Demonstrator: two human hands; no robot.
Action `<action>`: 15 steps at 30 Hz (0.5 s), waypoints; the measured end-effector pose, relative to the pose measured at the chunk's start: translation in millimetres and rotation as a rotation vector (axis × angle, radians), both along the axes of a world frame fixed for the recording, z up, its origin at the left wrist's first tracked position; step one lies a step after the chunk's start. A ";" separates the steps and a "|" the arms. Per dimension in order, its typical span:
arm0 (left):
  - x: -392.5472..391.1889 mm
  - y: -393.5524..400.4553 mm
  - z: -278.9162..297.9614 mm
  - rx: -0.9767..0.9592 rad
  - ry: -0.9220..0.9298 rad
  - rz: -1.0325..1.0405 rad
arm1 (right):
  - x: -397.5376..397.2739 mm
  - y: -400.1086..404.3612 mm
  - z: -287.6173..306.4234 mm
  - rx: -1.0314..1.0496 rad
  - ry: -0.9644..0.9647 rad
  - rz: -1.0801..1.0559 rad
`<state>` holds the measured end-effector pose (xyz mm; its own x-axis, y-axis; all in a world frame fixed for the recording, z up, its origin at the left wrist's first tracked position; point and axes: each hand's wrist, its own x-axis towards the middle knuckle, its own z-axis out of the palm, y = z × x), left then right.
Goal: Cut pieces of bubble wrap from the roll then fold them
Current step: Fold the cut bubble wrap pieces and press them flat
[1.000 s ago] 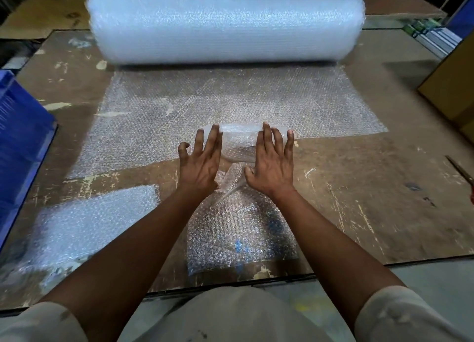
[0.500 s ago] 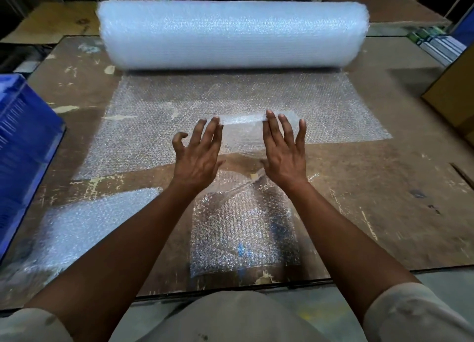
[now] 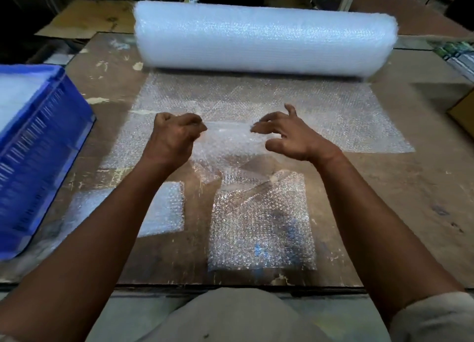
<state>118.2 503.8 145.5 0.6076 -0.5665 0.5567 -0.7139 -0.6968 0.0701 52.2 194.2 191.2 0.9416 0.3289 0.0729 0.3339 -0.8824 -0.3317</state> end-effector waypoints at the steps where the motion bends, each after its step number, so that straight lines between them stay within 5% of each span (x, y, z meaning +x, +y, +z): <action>1: 0.9 8.7 0.5 -0.001 0.021 -0.006 | 1.4 7.3 3.7 0.022 0.018 -0.018; 4: -1.9 34.0 3.9 -0.054 0.095 -0.023 | 2.3 32.4 11.2 0.166 0.035 -0.051; 7: -8.4 60.2 9.6 -0.117 0.182 0.034 | 5.7 55.1 20.0 0.501 0.316 0.001; 12: -5.4 108.7 19.6 -0.171 0.257 -0.002 | 19.5 81.2 29.1 0.581 0.253 0.082; 15: -6.7 131.3 24.8 -0.159 0.264 -0.006 | 23.6 104.7 30.3 0.414 0.121 0.047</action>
